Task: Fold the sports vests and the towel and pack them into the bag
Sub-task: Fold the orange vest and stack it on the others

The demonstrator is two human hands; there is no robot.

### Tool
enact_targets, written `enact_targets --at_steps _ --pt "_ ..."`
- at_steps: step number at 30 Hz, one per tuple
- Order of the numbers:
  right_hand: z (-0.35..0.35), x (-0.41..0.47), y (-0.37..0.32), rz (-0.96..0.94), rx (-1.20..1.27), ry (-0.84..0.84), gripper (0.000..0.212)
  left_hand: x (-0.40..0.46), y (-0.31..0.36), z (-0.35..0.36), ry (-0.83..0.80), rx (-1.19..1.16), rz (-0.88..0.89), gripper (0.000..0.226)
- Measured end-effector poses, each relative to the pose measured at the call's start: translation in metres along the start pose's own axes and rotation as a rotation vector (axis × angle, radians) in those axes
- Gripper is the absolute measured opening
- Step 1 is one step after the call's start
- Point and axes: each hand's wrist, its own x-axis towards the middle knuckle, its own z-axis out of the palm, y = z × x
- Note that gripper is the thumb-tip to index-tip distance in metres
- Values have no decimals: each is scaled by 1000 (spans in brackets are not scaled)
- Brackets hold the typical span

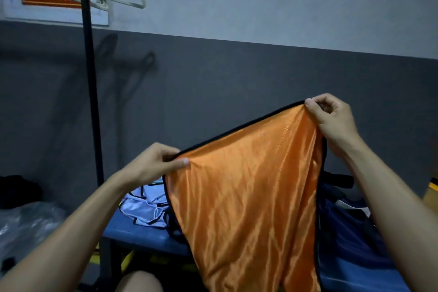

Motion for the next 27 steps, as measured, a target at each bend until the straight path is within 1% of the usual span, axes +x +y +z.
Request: enact_targets --at_steps 2,3,5,7,9,10,11,12,15,16,18,21,22,23,25,26,27 --pt "-9 -2 9 66 71 -33 17 2 10 -4 116 -108 38 24" --pt "-15 -4 14 103 111 -64 17 4 17 -6 156 -129 63 21" --pt "-28 -9 22 202 212 -148 17 9 27 -9 190 -131 106 21" --pt "-42 -14 29 295 294 -243 23 14 39 -17 140 -80 113 20" --pt "-56 -18 38 344 332 -309 34 19 48 -28 23 -34 90 19" --pt "-63 -20 42 363 337 -324 32 22 52 -32 -13 -12 83 18" --pt "-69 -21 47 379 342 -338 28 25 57 -34 -17 16 88 18" --pt "-74 -23 51 395 343 -354 23 28 61 -34 7 50 107 19" --pt "-85 -26 59 411 291 -420 17 36 70 -31 127 183 155 42" --pt "-88 -27 61 413 271 -431 20 37 70 -31 156 206 166 45" --pt "-95 -28 66 400 222 -429 39 39 72 -32 179 202 189 46" --pt "-104 -28 68 376 207 -394 76 36 83 -29 117 182 128 44" --pt "-107 -28 67 372 221 -382 83 37 86 -30 70 168 91 42" --pt "-109 -27 67 372 241 -371 86 36 88 -30 10 133 54 37" --pt "-112 -24 63 377 273 -356 81 37 87 -30 -95 24 -16 22" --pt "-113 -22 60 379 283 -354 75 37 84 -31 -115 -28 -35 20" --pt "-112 -20 56 380 291 -353 70 41 78 -31 -120 -57 -37 23"
